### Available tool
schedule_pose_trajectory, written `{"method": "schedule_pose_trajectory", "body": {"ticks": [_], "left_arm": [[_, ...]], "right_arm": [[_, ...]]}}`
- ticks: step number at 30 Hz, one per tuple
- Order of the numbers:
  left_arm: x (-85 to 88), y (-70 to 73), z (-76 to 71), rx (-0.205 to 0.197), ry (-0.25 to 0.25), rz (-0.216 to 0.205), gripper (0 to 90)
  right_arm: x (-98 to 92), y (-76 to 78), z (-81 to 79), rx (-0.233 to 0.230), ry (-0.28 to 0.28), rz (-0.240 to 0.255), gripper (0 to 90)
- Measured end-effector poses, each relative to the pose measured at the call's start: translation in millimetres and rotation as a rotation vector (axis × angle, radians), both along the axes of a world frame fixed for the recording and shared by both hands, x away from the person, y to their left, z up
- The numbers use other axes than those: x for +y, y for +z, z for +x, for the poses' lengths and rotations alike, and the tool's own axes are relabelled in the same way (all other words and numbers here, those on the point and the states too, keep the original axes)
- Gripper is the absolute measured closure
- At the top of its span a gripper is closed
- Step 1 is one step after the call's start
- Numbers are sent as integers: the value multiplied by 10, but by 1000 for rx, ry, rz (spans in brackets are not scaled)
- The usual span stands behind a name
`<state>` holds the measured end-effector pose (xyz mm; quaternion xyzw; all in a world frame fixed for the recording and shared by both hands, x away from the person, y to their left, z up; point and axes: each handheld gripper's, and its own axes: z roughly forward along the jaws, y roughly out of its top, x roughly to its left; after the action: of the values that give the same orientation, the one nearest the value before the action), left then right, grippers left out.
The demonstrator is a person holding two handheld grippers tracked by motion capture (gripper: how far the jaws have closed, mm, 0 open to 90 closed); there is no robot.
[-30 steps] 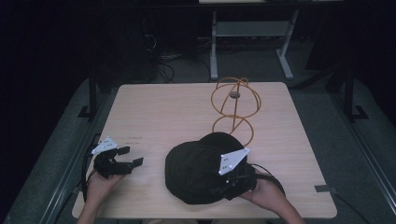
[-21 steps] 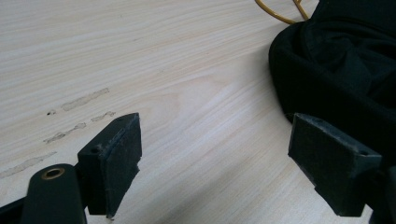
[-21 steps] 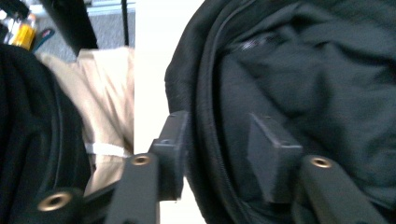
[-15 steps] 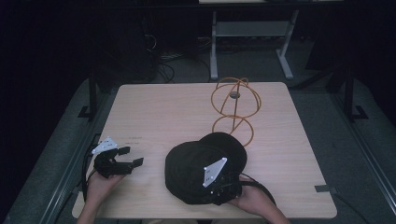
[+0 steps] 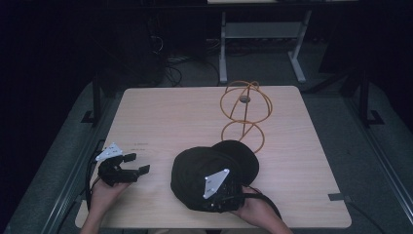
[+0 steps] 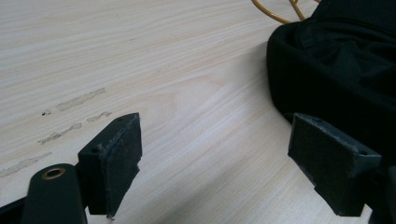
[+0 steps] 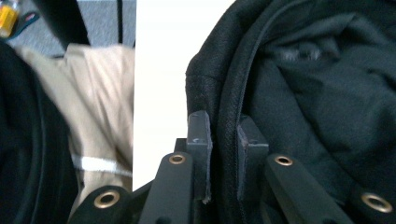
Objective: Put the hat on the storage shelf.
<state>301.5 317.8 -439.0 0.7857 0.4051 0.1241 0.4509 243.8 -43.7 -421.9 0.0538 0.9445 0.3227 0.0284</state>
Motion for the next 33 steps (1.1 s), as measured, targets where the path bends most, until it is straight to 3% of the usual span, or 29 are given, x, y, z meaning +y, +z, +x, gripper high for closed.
{"method": "schedule_pose_trajectory", "body": {"ticks": [4,5,8,9,11,16,22,27,33], "left_arm": [[4,12,-6,4,-12,-50,170],[1,20,-12,0,-17,-63,171],[-4,32,-19,-3,-29,-77,171],[-9,40,-26,-13,-34,-77,171],[-37,87,-60,-47,-54,-85,173],[-120,136,-109,-80,-105,-123,173],[-289,170,-151,-104,-189,-136,170],[-437,239,-194,-126,-248,-193,168],[-522,332,-198,-188,-256,-207,168]], "right_arm": [[-1,99,30,4,-24,37,785],[-14,166,59,12,-37,69,785],[-30,239,90,21,-54,105,787],[-43,309,122,36,-71,140,788],[-50,375,139,57,-93,163,788],[-50,507,186,49,-114,194,791],[-37,693,251,31,-139,277,798],[5,857,283,21,-144,330,799],[40,989,320,17,-125,355,799]]}}
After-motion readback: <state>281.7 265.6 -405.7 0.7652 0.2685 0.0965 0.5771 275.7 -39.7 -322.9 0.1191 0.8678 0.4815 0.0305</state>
